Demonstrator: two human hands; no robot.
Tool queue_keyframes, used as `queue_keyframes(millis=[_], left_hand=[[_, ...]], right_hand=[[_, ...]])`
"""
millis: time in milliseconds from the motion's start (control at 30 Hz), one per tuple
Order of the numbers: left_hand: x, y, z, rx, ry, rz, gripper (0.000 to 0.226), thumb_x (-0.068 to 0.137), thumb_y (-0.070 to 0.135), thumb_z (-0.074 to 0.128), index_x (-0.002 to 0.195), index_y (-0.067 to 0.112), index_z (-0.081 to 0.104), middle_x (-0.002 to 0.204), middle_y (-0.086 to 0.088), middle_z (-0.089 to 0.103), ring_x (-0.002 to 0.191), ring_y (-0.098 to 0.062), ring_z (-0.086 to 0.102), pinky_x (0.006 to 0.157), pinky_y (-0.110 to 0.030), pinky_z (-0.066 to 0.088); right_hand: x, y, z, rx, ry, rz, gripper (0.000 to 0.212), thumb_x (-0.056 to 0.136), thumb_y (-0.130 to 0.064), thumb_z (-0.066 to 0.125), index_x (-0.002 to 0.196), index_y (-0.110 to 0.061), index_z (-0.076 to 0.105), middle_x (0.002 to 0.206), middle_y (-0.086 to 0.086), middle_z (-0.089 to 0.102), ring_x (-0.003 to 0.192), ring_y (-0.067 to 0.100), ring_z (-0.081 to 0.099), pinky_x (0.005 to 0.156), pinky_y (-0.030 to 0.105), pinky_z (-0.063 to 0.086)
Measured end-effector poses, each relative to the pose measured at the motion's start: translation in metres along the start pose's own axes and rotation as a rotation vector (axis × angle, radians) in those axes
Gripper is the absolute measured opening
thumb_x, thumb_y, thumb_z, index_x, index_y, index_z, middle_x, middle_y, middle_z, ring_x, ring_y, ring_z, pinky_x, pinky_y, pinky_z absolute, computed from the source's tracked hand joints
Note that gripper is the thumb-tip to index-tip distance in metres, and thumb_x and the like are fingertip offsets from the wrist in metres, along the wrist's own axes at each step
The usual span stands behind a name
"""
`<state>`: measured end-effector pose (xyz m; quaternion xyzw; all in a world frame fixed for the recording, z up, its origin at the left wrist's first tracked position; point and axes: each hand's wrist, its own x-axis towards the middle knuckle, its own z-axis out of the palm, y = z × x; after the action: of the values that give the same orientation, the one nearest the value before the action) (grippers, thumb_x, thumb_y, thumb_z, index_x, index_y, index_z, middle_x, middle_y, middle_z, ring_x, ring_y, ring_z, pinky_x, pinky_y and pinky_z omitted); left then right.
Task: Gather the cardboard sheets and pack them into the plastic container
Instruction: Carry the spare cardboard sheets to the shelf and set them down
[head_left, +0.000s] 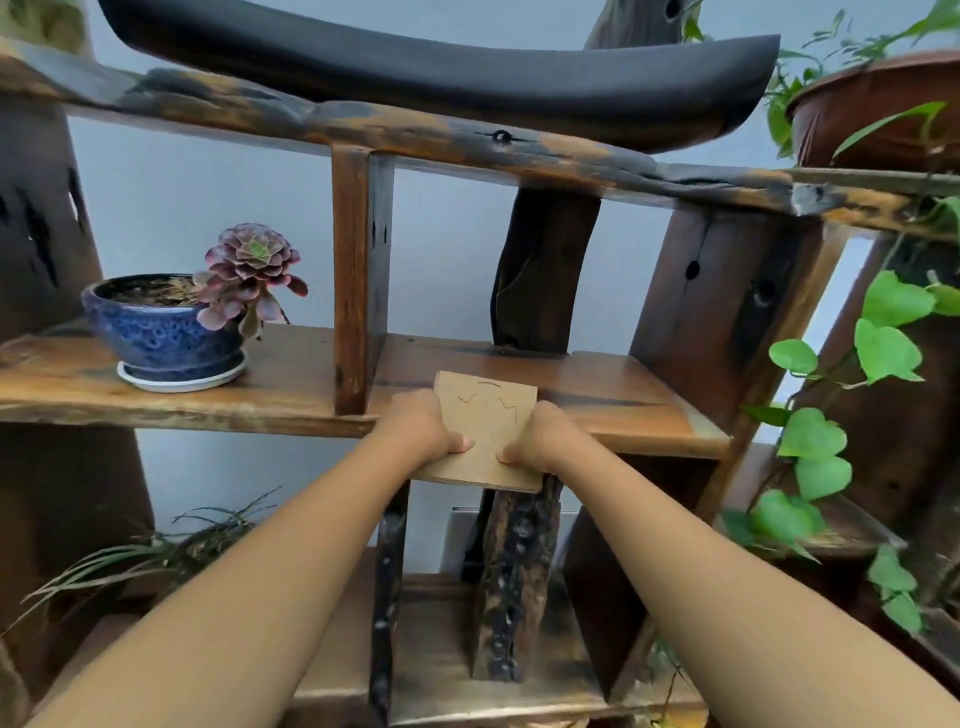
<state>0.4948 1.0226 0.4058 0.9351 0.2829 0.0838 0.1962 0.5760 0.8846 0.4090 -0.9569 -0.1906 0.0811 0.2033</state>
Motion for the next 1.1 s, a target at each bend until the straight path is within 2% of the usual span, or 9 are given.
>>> queue_keyframes(millis=[133,200,300,467,567,700,800,900,1100], left_hand=[[-0.038,-0.003,0.037,-0.154,0.061,0.073,0.068,0.070,0.051,0.078,0.121,0.013,0.053,0.125,-0.011,0.053,0.111,-0.032,0.056,0.087,-0.040,0.050],[-0.060,-0.005,0.059,-0.226,0.058,0.081,0.064,0.071,0.050,0.078,0.116,0.017,0.047,0.117,-0.006,0.046,0.099,-0.028,0.055,0.077,-0.037,0.046],[-0.099,-0.007,0.096,-0.298,-0.011,0.122,0.052,0.077,0.049,0.074,0.107,0.024,0.041,0.109,-0.001,0.042,0.086,-0.019,0.051,0.068,-0.031,0.040],[-0.169,-0.008,0.147,-0.273,-0.166,0.156,0.053,0.080,0.046,0.072,0.116,0.019,0.046,0.113,-0.003,0.047,0.102,-0.026,0.057,0.083,-0.036,0.048],[-0.203,-0.003,0.169,-0.244,-0.243,0.160,0.057,0.077,0.047,0.074,0.118,0.018,0.049,0.115,-0.004,0.051,0.105,-0.025,0.057,0.089,-0.039,0.051],[-0.252,0.023,0.194,-0.213,-0.361,0.215,0.061,0.074,0.048,0.076,0.121,0.015,0.052,0.121,-0.009,0.059,0.111,-0.026,0.058,0.085,-0.032,0.046],[-0.299,0.047,0.214,-0.245,-0.422,0.279,0.058,0.073,0.043,0.078,0.121,0.019,0.058,0.121,-0.004,0.066,0.110,-0.023,0.062,0.080,-0.028,0.044],[-0.356,0.078,0.236,-0.238,-0.520,0.353,0.055,0.073,0.039,0.079,0.122,0.022,0.061,0.119,0.000,0.069,0.107,-0.019,0.065,0.087,-0.032,0.051],[-0.445,0.139,0.280,-0.190,-0.672,0.521,0.045,0.084,0.032,0.069,0.126,0.018,0.060,0.125,-0.003,0.067,0.113,-0.022,0.062,0.093,-0.036,0.052]], right_hand=[[-0.049,0.037,0.022,0.172,0.092,0.044,0.063,0.074,-0.034,0.080,0.123,-0.015,0.044,0.123,0.010,0.049,0.094,0.023,0.055,0.074,0.033,0.049],[-0.074,0.060,0.036,0.175,0.127,0.039,0.056,0.075,-0.037,0.077,0.116,-0.019,0.044,0.116,0.007,0.047,0.089,0.020,0.054,0.075,0.033,0.051],[-0.114,0.094,0.058,0.170,0.144,0.062,0.051,0.079,-0.038,0.074,0.113,-0.020,0.040,0.111,0.005,0.041,0.084,0.017,0.053,0.066,0.030,0.046],[-0.181,0.146,0.096,0.116,0.110,0.122,0.046,0.079,-0.036,0.073,0.103,-0.022,0.037,0.105,0.003,0.048,0.088,0.020,0.054,0.070,0.033,0.045],[-0.220,0.180,0.112,0.101,0.081,0.139,0.044,0.079,-0.038,0.071,0.099,-0.021,0.036,0.101,0.003,0.057,0.088,0.022,0.056,0.064,0.032,0.040],[-0.266,0.232,0.113,0.107,0.065,0.226,0.039,0.083,-0.040,0.067,0.102,-0.016,0.043,0.107,0.008,0.063,0.098,0.027,0.060,0.068,0.032,0.039],[-0.315,0.274,0.110,0.105,0.103,0.269,0.033,0.085,-0.041,0.062,0.100,-0.018,0.045,0.109,0.010,0.064,0.102,0.030,0.060,0.069,0.033,0.038],[-0.374,0.322,0.110,0.092,0.124,0.343,0.037,0.085,-0.043,0.061,0.108,-0.015,0.051,0.111,0.009,0.064,0.103,0.031,0.059,0.071,0.034,0.040],[-0.483,0.402,0.104,0.183,0.191,0.558,0.034,0.085,-0.039,0.061,0.105,-0.013,0.051,0.109,0.012,0.065,0.103,0.033,0.060,0.069,0.034,0.038]])
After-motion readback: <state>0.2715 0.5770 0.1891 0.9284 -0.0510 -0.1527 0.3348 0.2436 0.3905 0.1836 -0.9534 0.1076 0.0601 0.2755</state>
